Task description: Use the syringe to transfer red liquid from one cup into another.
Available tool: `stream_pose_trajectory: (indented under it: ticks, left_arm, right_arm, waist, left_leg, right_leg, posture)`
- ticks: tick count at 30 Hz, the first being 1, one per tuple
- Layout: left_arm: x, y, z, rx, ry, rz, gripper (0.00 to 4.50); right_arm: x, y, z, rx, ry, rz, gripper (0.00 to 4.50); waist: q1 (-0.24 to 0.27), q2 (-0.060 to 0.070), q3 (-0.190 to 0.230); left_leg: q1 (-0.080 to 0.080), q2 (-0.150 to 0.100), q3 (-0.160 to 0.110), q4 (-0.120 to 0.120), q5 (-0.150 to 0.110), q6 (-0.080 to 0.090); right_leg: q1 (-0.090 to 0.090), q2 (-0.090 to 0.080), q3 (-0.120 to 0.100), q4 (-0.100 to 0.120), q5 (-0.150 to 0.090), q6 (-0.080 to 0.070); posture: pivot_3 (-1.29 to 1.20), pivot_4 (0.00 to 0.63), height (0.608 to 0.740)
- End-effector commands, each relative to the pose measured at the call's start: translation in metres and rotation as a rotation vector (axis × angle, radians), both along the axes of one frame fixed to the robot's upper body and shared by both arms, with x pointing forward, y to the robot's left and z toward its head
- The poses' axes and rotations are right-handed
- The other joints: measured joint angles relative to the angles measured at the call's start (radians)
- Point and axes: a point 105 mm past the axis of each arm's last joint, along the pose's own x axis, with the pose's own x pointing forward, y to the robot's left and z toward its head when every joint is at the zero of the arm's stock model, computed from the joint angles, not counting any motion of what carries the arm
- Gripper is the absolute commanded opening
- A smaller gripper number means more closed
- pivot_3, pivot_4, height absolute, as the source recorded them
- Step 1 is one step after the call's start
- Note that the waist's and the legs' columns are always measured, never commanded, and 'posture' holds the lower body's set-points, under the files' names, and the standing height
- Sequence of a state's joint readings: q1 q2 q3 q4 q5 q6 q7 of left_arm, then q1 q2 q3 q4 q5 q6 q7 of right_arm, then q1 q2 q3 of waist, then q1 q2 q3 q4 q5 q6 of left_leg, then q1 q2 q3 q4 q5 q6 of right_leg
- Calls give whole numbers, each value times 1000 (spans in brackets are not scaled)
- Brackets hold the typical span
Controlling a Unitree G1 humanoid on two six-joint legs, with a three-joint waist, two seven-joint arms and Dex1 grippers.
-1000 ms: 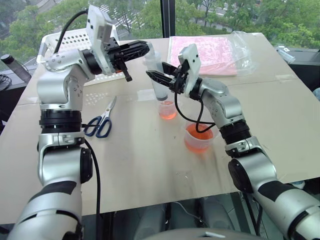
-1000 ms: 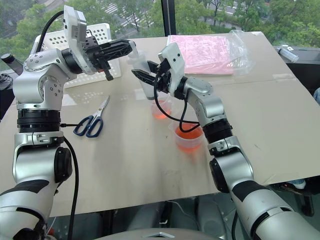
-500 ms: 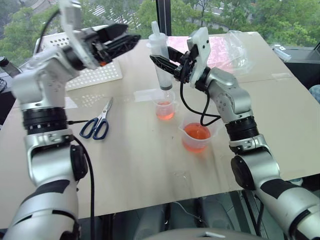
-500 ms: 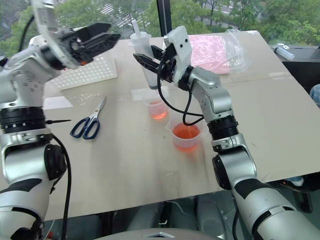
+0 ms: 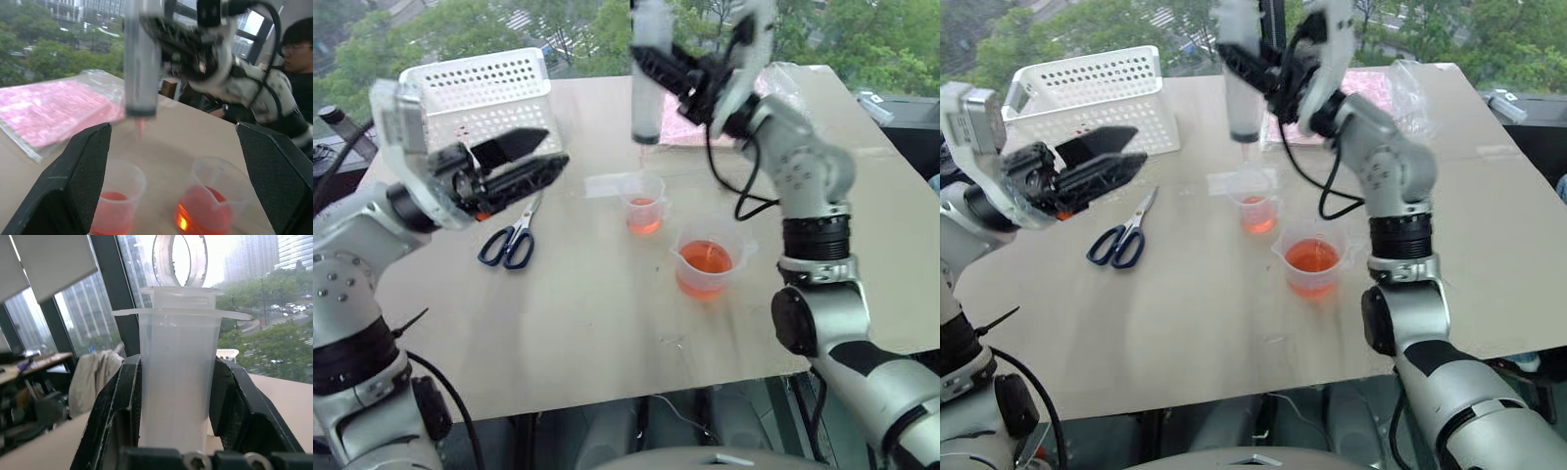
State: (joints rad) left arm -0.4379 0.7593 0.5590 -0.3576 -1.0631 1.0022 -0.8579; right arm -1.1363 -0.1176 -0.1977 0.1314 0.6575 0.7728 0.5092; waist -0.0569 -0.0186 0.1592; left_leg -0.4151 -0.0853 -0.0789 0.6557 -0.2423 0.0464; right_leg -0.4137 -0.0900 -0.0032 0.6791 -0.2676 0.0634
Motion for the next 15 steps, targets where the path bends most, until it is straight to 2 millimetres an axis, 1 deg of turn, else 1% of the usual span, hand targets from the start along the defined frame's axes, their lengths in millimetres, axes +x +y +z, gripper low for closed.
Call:
stream_pose_trajectory:
  ticks: [1, 3, 7, 8, 9, 11, 15]
  left_arm:
    - [-25, -19, -7, 87, -74, -63, 4157]
    - [-34, -25, -20, 136, -79, -86, 4157]
    - [-36, -25, -35, 170, -88, -67, 4157]
    - [-37, -25, -38, 174, -91, -68, 4157]
    - [-36, -27, -38, 156, -89, -66, 4157]
    - [-36, -29, -41, 144, -89, -68, 4157]
    - [-32, -24, -42, 128, -81, -61, 4157]
  right_arm:
    - [-7, -37, 8, -110, 50, -52, 1439]
    - [-6, -61, -5, -209, 112, -100, 1439]
    - [2, -125, -55, -474, 246, -333, 1439]
    - [2, -134, -63, -509, 266, -362, 1439]
    - [3, -144, -77, -541, 329, -382, 1439]
    - [2, -160, -102, -623, 392, -414, 1439]
    - [4, -175, -148, -682, 555, -385, 1439]
  waist:
    - [9, 0, 0]
    - [22, 0, 0]
    - [35, 1, 0]
    - [39, 2, 0]
    - [37, 3, 1]
    - [34, 4, 1]
    - [26, 4, 1]
  left_leg:
    - [0, 0, 0, 0, 0, 0]
    - [0, 0, 1, 0, 0, 0]
    - [0, -1, 1, -1, 0, 0]
    - [0, -1, 2, -1, 0, 0]
    - [0, 0, 3, -2, 0, 1]
    - [0, 0, 6, -2, 0, 1]
    - [1, 1, 7, -2, 0, 1]
  right_leg:
    - [0, 0, 0, 0, 0, 0]
    - [0, -1, 1, -2, 0, 0]
    - [1, -1, 1, -2, 0, -1]
    - [1, -1, 1, -2, 0, -1]
    - [1, -2, 2, -2, 0, -1]
    - [0, -1, 5, -2, 0, -1]
    - [1, -1, 6, -1, 0, -1]
  posture:
    - [0, 150, 740]
    - [0, 150, 740]
    - [0, 150, 740]
    - [0, 150, 740]
    - [0, 150, 740]
    - [0, 150, 740]
    - [0, 150, 740]
